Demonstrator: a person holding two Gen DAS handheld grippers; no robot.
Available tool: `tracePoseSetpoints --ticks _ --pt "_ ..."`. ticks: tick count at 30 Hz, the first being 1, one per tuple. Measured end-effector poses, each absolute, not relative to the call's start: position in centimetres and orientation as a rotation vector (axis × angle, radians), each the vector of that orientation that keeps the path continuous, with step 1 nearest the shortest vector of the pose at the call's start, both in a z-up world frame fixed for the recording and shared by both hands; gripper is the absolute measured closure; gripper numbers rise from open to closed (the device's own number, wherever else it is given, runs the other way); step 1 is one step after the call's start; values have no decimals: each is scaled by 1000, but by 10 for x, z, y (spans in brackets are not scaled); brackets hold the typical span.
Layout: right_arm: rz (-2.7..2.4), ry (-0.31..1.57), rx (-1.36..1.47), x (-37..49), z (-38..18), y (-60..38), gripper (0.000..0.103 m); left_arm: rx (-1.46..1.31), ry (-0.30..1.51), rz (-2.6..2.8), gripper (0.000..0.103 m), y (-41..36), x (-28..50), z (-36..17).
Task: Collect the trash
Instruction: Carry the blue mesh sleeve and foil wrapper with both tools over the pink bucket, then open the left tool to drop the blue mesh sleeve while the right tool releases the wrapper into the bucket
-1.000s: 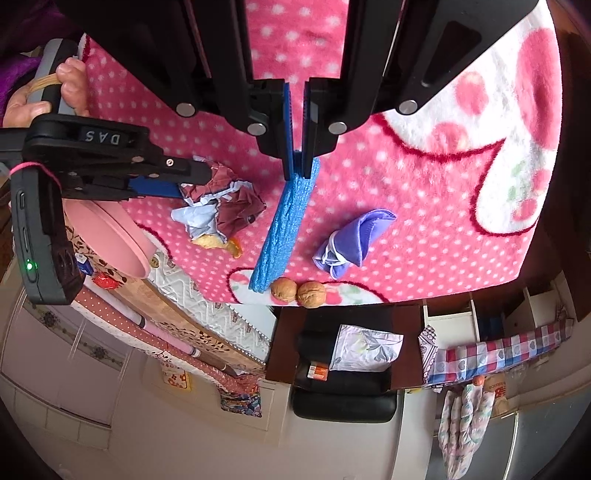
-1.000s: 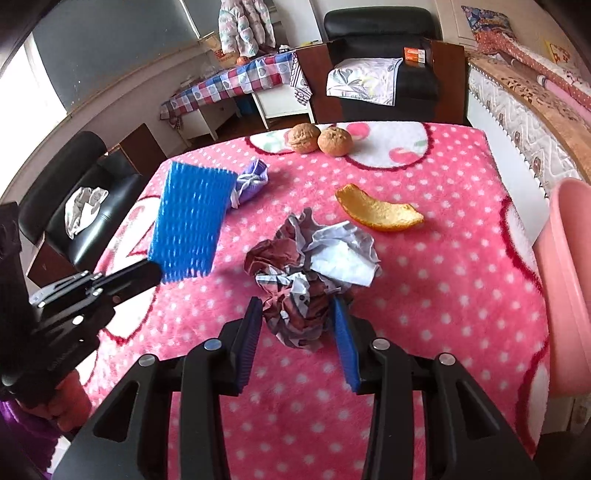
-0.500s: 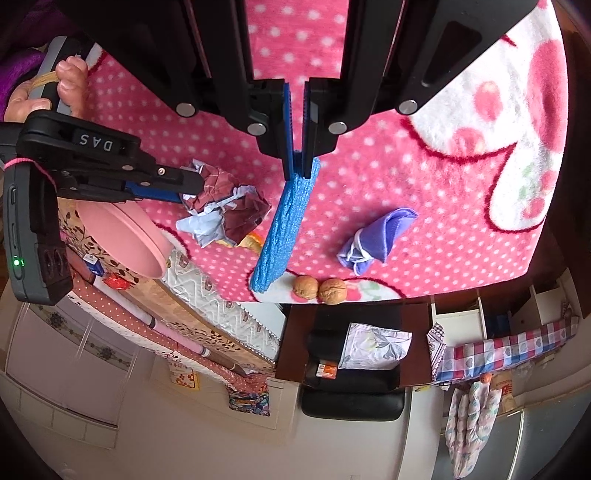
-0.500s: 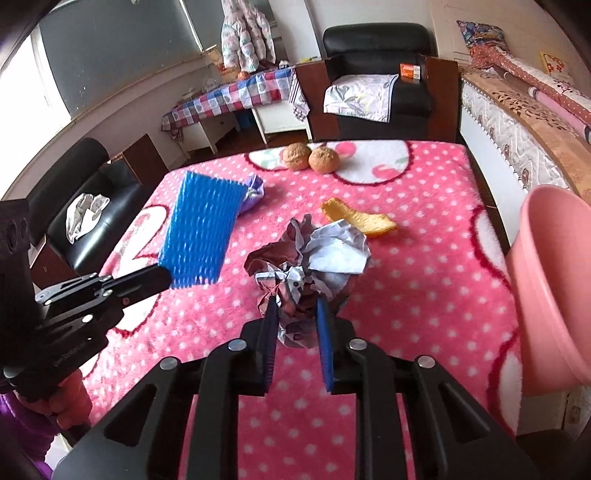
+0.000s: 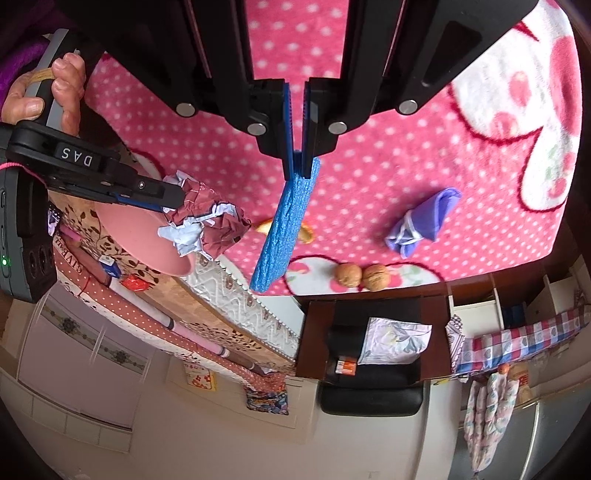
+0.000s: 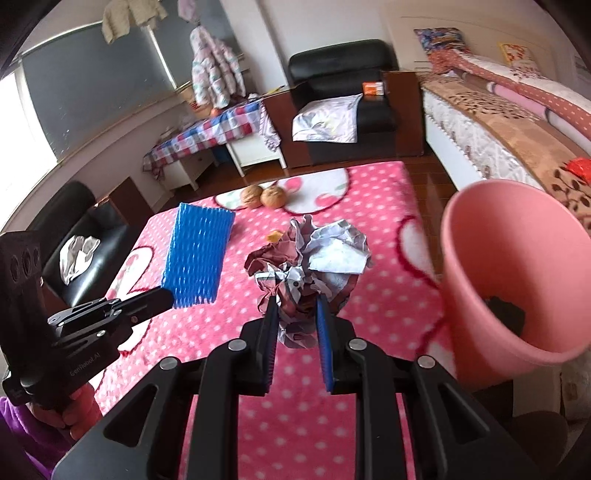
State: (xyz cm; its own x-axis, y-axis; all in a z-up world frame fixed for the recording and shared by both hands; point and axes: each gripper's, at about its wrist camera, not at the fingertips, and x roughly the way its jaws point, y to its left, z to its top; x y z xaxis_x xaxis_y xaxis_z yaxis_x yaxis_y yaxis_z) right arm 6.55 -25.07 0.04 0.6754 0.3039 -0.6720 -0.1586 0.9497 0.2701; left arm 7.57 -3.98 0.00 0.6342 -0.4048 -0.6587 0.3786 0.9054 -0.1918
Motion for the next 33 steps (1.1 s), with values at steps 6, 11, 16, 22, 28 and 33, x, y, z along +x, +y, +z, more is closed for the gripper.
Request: tracePoseSetpoints --ticks 6,11,16,22,28,33 --pt "211 765 240 58 2 -278 83 -20 762 -482 99 -65 78 6" --pt "163 743 273 53 3 -302 83 -34 772 -508 100 -82 82 10" --pt "113 721 307 47 3 -326 83 -31 765 -534 100 -104 85 15" --pt "57 702 338 41 1 -349 83 2 754 -578 99 -133 85 21" --pt "3 693 358 38 -2 -372 83 14 744 -616 99 -161 89 27" --pt "-33 691 366 36 -6 -387 83 36 751 -649 99 -184 91 25"
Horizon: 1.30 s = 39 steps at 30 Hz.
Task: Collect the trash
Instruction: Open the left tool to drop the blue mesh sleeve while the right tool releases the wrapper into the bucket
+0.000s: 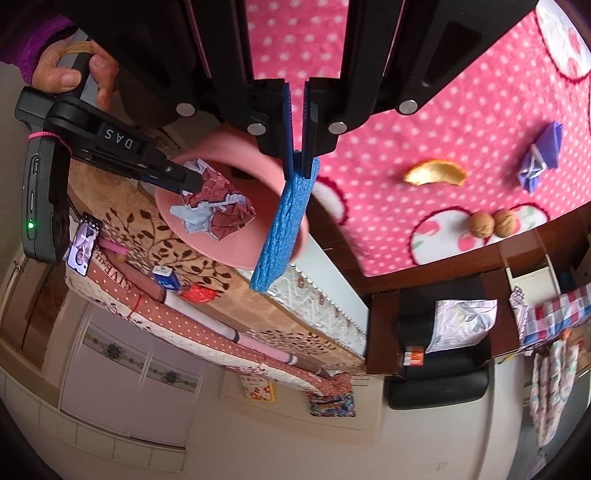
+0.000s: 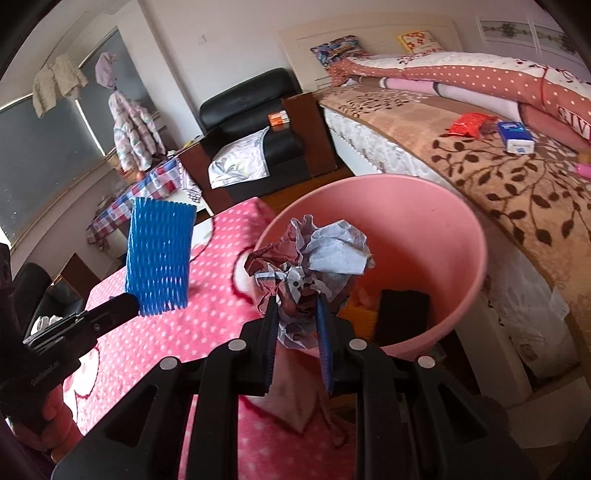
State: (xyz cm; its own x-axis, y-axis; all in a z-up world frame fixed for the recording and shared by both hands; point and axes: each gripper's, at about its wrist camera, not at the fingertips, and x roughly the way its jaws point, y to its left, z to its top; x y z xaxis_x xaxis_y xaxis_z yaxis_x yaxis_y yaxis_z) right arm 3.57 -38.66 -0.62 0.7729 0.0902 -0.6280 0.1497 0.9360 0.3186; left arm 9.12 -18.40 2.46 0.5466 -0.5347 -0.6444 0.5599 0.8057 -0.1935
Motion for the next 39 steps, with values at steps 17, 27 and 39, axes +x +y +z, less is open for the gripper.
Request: tracePoseSetpoints --ticks 17,27,39 --pt "-94 692 392 33 -17 -410 83 54 823 -697 99 -244 116 8" --pt "-103 702 402 33 -22 -415 83 48 858 -695 99 -254 123 -4" --pt "-114 696 414 33 -23 -416 83 19 836 -680 68 -253 123 2"
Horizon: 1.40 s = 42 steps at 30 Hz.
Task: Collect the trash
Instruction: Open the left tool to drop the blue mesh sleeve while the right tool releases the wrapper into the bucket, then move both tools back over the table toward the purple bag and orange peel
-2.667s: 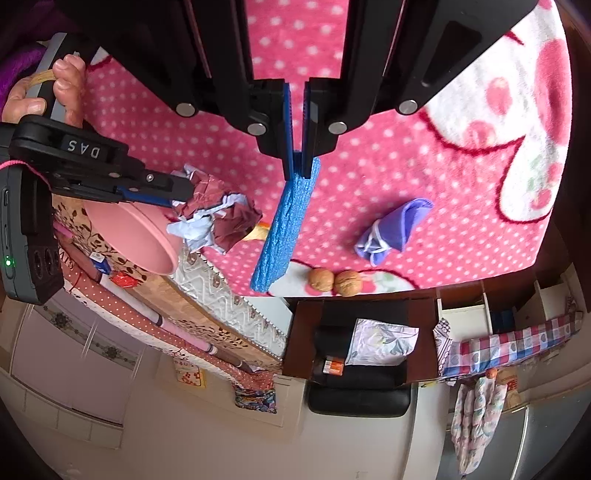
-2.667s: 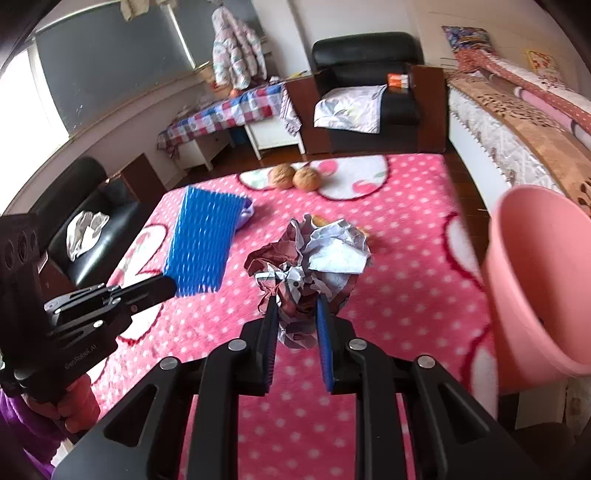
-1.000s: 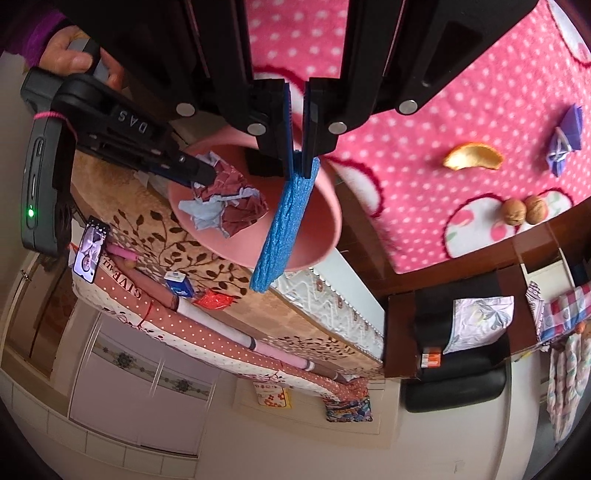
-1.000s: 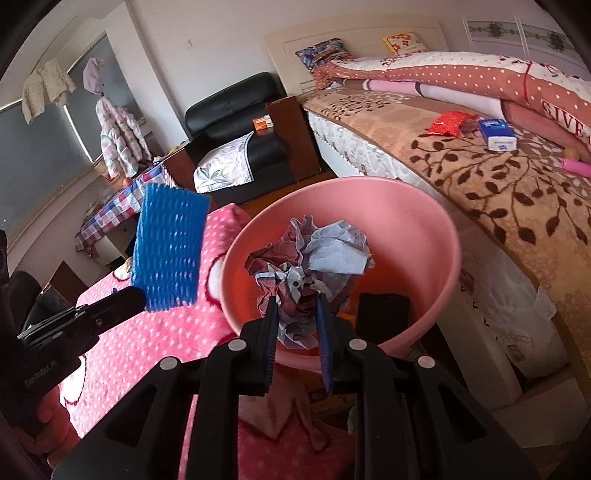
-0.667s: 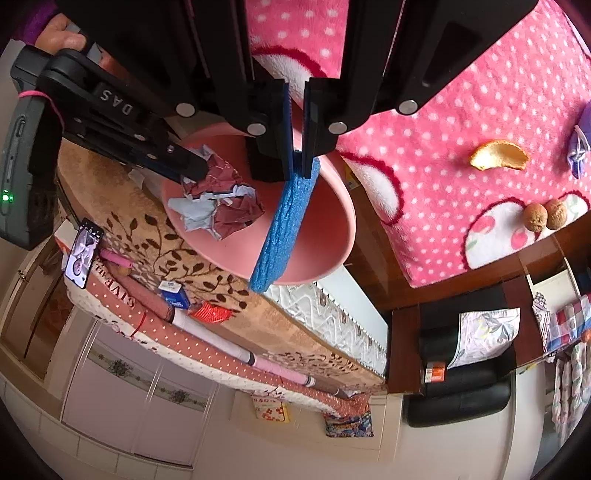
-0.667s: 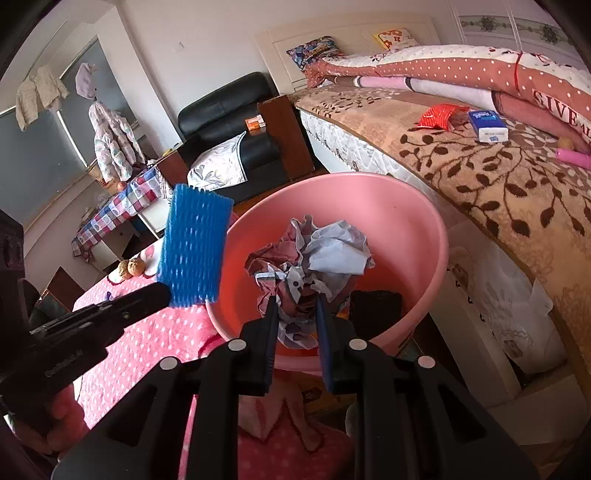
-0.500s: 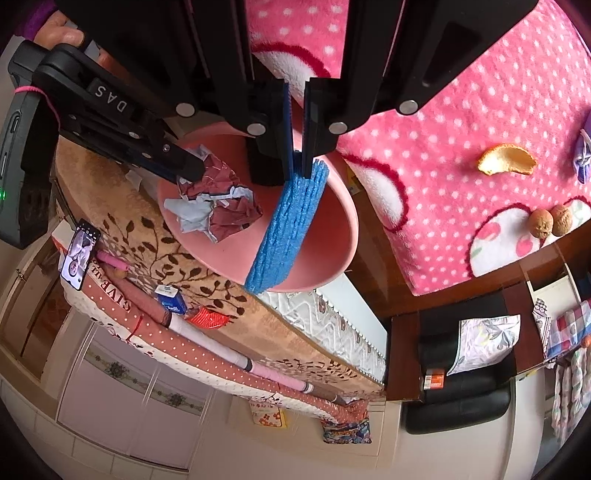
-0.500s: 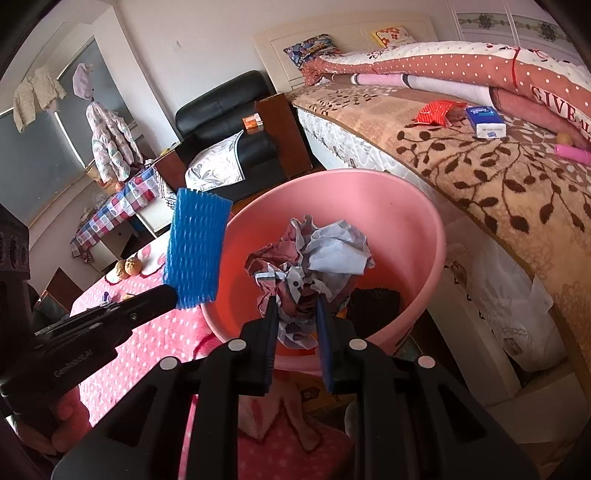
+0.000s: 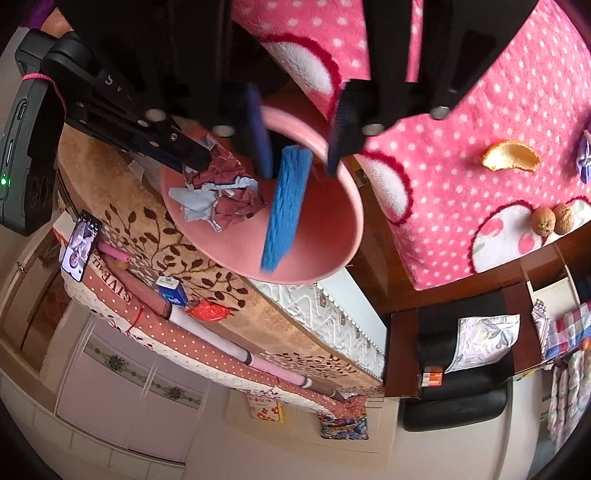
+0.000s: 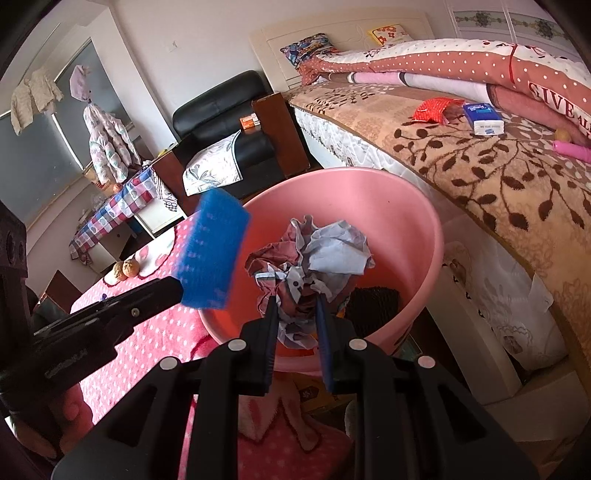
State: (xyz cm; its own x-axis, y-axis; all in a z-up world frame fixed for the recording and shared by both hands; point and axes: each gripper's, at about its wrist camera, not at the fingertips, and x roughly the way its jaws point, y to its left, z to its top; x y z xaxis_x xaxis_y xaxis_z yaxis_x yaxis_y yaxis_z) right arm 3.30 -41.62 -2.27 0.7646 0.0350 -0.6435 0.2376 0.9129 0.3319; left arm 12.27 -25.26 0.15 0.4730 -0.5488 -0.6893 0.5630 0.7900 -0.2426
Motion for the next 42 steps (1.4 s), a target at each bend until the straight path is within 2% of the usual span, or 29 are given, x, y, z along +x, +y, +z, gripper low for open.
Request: tracePoseSetpoints --ticks 5,16,20,42 --pt "-130 705 436 34 -24 -419 81 9 837 -674 61 -245 122 3" --pt "-126 715 425 34 -19 -414 77 -12 852 -645 60 -224 117 3" --pt "-112 718 419 33 -17 -409 70 -25 852 -631 60 -213 115 4" --pt "-48 710 347 30 -1 -370 69 -42 832 -454 60 -134 105 3"
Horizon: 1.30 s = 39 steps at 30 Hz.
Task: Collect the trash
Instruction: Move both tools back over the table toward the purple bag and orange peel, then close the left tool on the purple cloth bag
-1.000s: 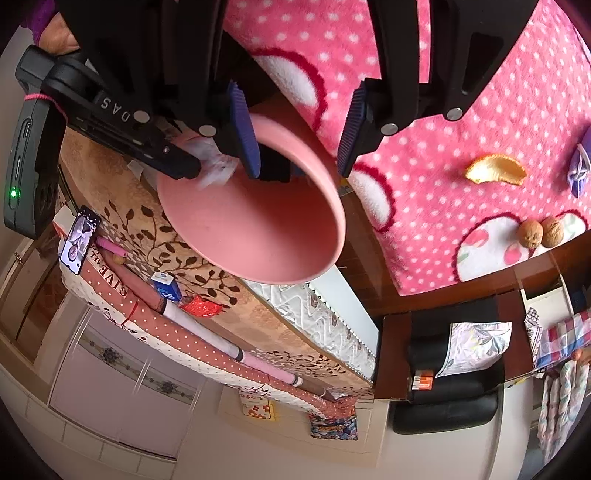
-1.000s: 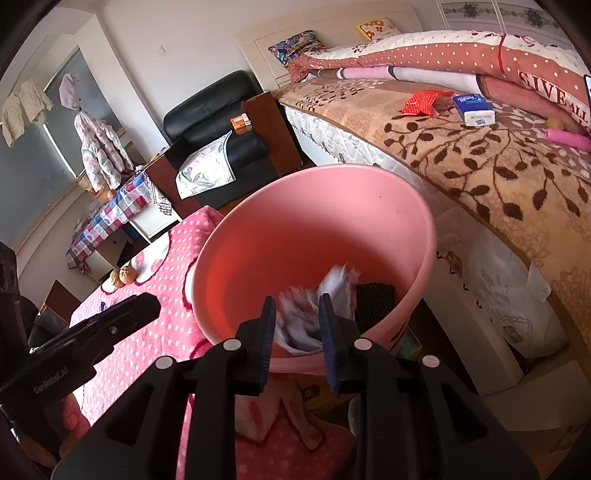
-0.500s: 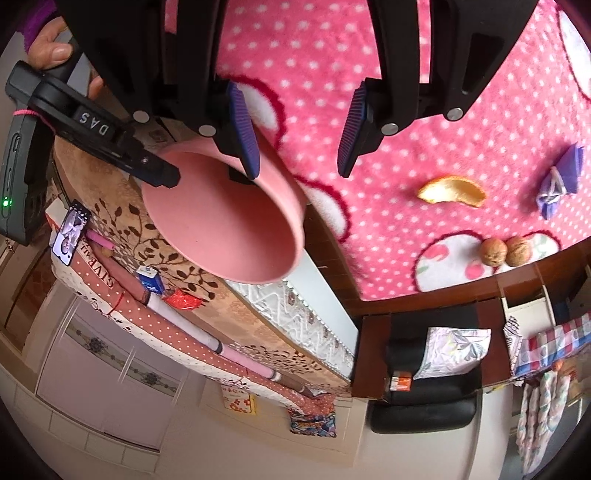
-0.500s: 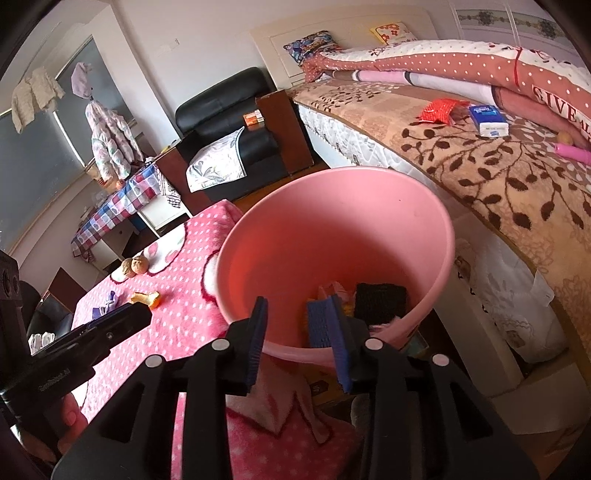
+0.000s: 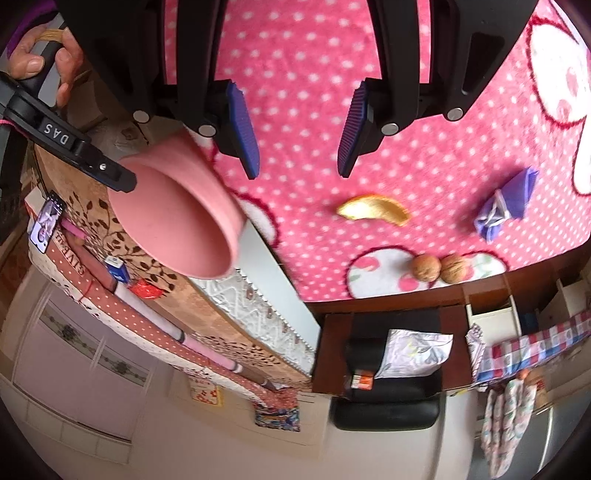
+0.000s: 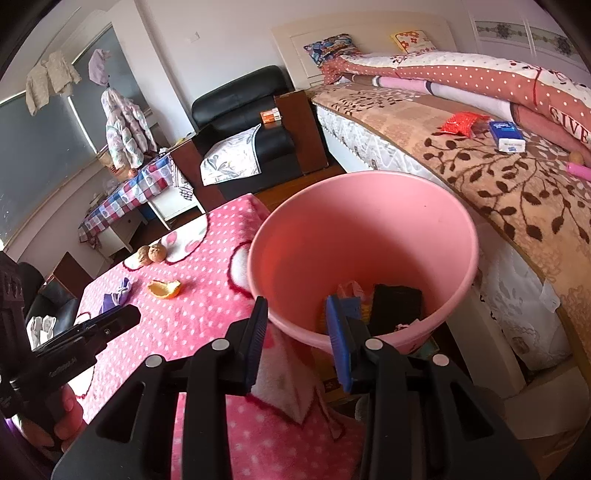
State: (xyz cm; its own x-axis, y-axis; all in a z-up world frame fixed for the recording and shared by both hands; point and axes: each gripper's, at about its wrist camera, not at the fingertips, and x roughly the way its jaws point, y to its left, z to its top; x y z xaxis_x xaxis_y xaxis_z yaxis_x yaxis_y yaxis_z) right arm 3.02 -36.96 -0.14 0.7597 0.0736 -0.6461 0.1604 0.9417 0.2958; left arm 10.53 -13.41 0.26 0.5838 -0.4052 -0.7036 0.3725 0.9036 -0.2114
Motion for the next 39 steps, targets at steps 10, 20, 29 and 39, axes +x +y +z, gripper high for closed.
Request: tracePoseSetpoints --ticks 10,20,29,39 --pt "-3 717 315 36 0 -343 70 -70 834 -358 60 -85 101 -7" --pt "75 741 262 46 -4 -311 70 -119 850 -235 60 -25 99 -22" --pt "124 782 223 55 -12 -284 70 -160 827 -144 60 15 119 -23" --pt "155 833 192 69 -23 -264 70 -126 791 -118 51 39 158 -22"
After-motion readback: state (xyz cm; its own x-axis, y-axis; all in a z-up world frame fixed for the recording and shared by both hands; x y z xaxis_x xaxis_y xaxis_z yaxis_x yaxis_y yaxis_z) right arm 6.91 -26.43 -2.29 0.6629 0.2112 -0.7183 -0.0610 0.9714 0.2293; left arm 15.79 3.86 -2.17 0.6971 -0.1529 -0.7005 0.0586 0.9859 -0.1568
